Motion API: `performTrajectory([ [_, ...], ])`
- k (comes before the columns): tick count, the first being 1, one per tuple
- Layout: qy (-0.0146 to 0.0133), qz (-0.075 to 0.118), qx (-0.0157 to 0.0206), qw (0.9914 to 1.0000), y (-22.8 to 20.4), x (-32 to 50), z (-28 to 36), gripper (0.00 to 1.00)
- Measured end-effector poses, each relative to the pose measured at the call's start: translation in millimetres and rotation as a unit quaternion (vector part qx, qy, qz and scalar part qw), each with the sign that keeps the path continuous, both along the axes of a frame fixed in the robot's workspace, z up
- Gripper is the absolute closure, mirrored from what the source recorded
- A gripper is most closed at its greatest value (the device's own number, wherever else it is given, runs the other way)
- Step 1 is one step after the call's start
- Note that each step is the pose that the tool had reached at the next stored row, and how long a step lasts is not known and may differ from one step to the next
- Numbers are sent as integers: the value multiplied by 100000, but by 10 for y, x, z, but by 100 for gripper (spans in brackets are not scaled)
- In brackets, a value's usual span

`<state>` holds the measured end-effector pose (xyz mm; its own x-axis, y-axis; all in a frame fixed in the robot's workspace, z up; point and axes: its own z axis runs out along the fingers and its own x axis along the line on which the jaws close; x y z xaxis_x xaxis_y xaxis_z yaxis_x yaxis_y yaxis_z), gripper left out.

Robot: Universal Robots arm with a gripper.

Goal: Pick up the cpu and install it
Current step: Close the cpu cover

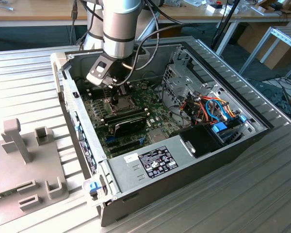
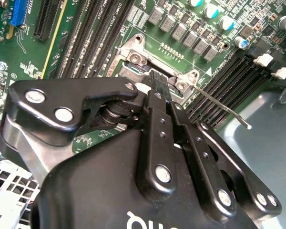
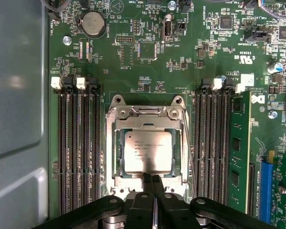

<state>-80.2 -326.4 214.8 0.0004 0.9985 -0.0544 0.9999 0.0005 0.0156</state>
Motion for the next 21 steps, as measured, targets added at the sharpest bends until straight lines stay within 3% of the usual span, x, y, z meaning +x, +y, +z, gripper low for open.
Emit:
performTrajectory([
  [21, -1, 0, 3, 100000, 0, -1, -30, 89],
])
